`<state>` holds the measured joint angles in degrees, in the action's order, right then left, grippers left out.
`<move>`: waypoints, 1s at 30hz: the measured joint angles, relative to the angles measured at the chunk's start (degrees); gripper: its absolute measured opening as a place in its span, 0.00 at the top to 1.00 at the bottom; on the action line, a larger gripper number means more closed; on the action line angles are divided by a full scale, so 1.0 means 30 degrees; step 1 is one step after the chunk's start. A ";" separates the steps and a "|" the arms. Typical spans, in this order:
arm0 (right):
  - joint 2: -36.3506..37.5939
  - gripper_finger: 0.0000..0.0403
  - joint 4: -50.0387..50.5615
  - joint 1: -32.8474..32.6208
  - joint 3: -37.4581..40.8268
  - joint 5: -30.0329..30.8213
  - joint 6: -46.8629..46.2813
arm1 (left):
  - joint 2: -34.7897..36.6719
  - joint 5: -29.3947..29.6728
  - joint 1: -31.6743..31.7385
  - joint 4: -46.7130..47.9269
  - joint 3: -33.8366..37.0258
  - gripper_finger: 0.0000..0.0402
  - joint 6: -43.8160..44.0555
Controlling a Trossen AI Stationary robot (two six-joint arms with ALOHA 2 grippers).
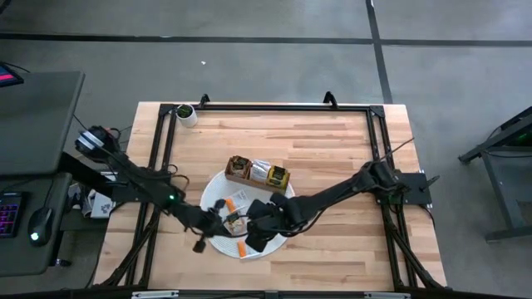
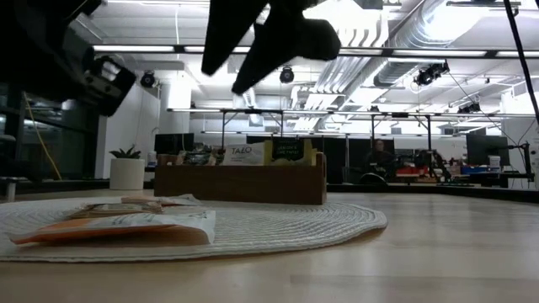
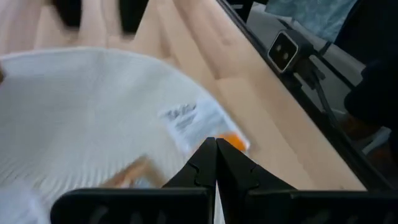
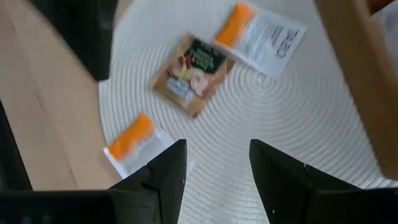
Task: Pick & Place Tea
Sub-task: Put the orange tea bag into the middle section of the wooden organizer
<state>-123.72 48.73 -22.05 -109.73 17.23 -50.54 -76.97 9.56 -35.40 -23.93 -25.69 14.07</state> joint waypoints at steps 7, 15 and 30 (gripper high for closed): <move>-0.0644 0.57 0.0709 -0.0644 -0.0001 -0.0793 0.0001 | -0.4893 -0.0690 -0.0006 0.0790 -0.4023 1.00 0.0207; -0.0664 0.57 0.1347 -0.1906 0.0000 -0.0101 -0.0175 | -0.7791 0.0100 -0.0854 0.3878 -0.6765 1.00 0.2081; -0.0482 0.61 -0.8332 -0.2387 0.5818 -0.3405 -0.3085 | -0.8440 0.1590 -0.1085 0.5446 -0.7011 1.00 0.3533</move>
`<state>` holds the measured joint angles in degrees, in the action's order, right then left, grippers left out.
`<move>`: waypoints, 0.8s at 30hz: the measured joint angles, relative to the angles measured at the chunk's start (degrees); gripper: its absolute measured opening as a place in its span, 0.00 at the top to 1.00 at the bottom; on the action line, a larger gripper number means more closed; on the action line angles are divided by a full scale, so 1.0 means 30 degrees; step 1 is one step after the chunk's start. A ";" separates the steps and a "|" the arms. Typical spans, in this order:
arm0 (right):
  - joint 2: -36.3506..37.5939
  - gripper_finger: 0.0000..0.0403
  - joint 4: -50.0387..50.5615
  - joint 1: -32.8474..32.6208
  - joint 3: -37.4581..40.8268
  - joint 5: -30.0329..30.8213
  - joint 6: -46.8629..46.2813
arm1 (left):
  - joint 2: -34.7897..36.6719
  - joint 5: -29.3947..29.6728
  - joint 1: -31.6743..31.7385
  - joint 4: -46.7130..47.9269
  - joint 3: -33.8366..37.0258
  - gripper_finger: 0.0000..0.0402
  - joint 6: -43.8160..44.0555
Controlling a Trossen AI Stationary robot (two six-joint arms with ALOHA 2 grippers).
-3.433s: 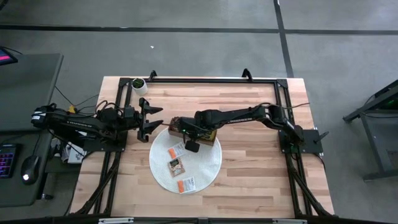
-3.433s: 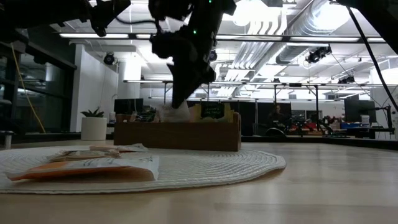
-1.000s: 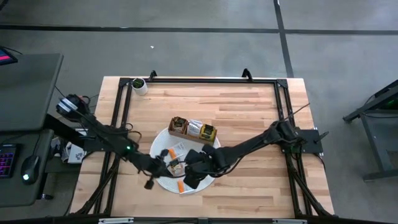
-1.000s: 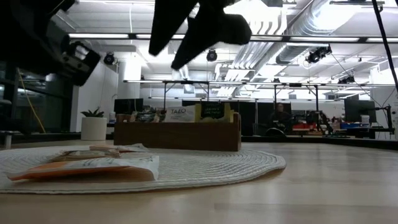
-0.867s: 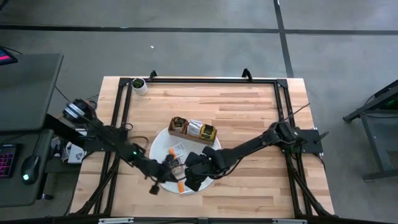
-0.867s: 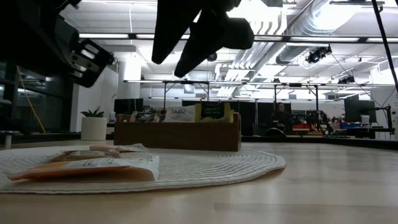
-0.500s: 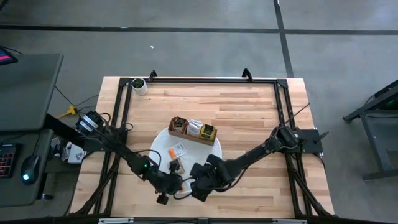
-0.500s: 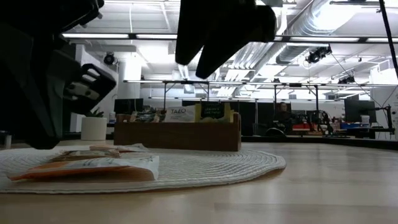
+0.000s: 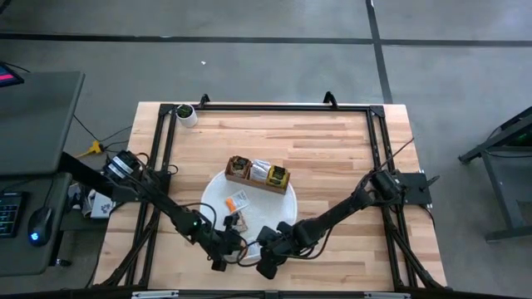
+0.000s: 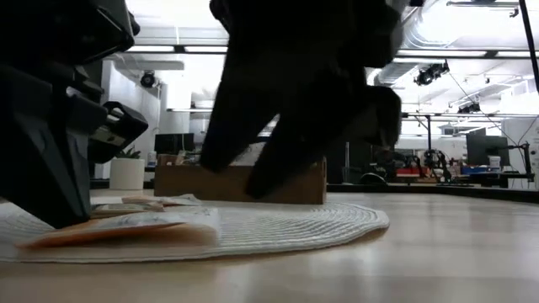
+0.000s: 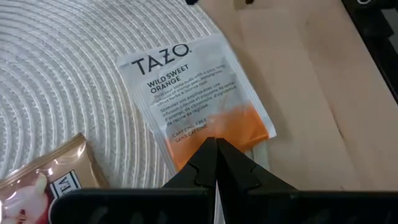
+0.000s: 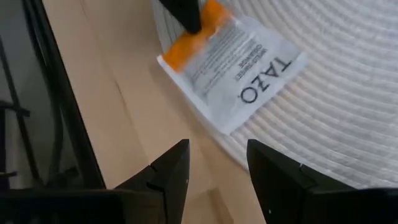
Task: Pick & Place Tea
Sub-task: Put the orange tea bag into the middle section of the wooden organizer
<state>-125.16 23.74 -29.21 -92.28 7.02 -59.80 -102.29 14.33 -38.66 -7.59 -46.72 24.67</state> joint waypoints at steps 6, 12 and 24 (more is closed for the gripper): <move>0.0000 0.61 -0.0199 0.0357 -0.0033 0.0035 -0.0243 | -0.0912 -0.0296 0.0009 -0.0543 -0.0051 1.00 0.0552; 0.0000 0.60 0.2044 0.1094 -0.0018 0.0431 -0.2004 | -0.1673 -0.0144 0.0000 -0.0395 -0.0087 1.00 0.1623; 0.0015 0.49 -0.0315 0.1826 0.1079 -0.1704 -0.2590 | -0.1922 0.0240 -0.0006 -0.0425 -0.0064 1.00 0.1865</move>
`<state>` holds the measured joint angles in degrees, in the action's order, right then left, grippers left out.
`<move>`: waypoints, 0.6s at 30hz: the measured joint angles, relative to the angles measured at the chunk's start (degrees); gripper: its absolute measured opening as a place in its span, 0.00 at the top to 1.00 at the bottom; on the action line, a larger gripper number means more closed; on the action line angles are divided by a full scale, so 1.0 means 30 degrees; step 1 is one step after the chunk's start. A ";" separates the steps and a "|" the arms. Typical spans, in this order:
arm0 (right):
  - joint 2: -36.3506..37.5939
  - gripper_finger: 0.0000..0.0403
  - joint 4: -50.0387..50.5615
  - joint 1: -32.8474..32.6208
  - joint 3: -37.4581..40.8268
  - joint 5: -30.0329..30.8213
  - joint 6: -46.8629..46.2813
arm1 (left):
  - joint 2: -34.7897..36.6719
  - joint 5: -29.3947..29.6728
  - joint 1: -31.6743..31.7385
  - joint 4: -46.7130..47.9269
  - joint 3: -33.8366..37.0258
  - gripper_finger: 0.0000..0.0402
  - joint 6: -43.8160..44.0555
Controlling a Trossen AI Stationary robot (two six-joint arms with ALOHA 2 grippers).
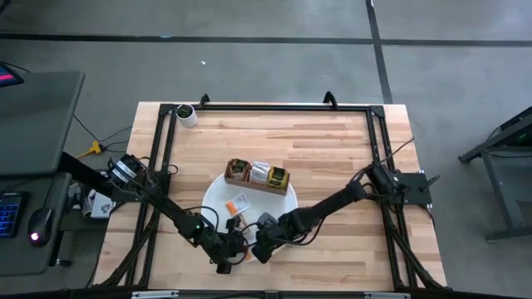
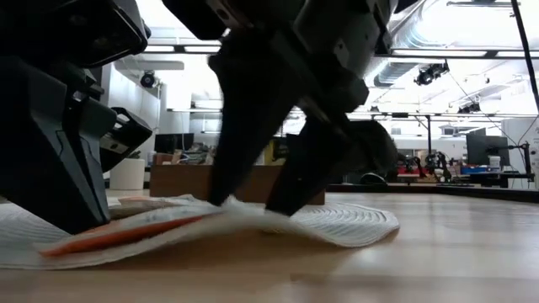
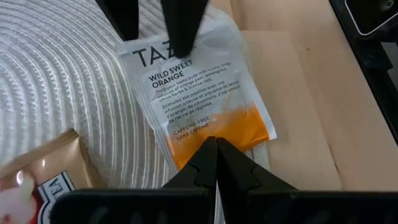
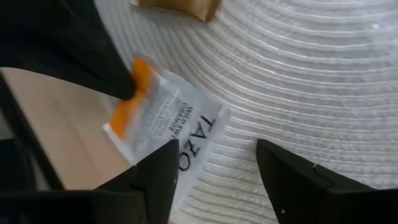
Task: Pick & Place Tea
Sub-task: Put the orange tea bag into the middle section of the wooden organizer
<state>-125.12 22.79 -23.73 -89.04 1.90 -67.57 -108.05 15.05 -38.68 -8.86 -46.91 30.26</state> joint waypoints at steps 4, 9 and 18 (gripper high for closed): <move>-0.0006 0.43 -0.1051 0.0193 0.0038 -0.0469 0.0096 | 0.0000 -0.0022 0.0014 0.0007 0.0005 1.00 -0.0088; -0.0015 0.42 -0.2056 0.0497 0.0032 -0.1074 0.0491 | 0.0000 -0.0004 0.0015 0.0007 0.0005 1.00 -0.0125; -0.0015 0.51 -0.1753 0.0804 0.0032 -0.1813 0.0709 | 0.0000 -0.0095 0.0022 0.0006 0.0005 1.00 -0.0103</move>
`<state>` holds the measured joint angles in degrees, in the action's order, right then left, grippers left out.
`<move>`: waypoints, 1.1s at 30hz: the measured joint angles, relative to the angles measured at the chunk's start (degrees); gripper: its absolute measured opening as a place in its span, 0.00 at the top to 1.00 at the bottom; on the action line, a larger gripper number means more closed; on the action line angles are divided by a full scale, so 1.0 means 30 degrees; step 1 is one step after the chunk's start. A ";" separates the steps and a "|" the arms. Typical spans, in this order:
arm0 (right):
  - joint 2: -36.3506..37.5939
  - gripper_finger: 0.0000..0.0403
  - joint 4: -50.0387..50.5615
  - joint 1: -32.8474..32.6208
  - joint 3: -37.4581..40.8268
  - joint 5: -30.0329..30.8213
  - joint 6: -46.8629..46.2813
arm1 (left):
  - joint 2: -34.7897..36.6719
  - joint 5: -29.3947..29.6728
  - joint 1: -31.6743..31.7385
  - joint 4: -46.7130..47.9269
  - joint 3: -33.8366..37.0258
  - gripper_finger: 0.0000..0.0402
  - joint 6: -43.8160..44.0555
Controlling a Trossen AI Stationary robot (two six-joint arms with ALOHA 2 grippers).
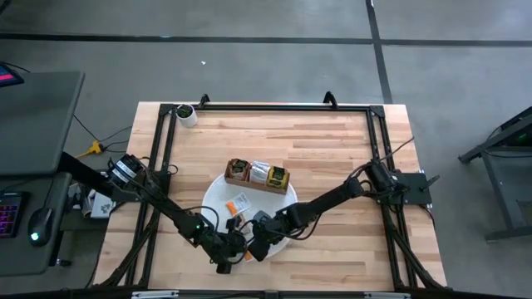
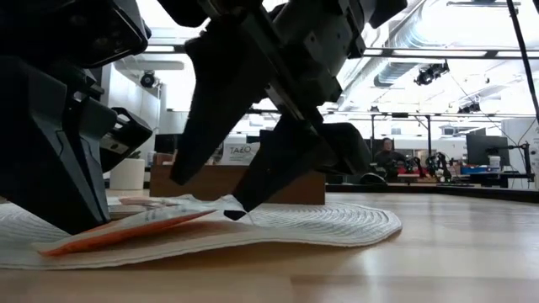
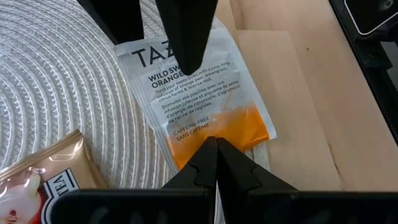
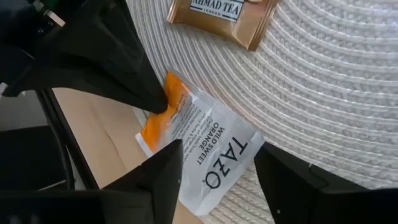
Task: Pick & Place Tea
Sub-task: Put the orange tea bag into the middle section of the wooden organizer
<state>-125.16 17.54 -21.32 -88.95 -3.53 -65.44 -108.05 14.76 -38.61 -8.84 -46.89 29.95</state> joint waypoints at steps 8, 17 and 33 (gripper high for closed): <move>0.0000 0.71 0.0363 -0.0007 -0.0003 -0.0166 0.0317 | 0.0000 -0.0015 0.0000 -0.0013 0.0000 1.00 0.0000; 0.0000 0.98 0.0481 -0.0007 -0.0007 -0.0148 0.1041 | 0.0000 -0.0019 0.0000 -0.0143 0.0019 1.00 0.0064; 0.0000 1.00 0.0265 0.0066 -0.0044 -0.0523 0.1854 | 0.1333 -0.1934 0.0119 0.0539 0.0150 1.00 -0.0680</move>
<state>-125.16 18.33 -21.12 -89.08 -5.10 -59.88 -104.05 8.96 -38.25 -7.23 -46.45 27.91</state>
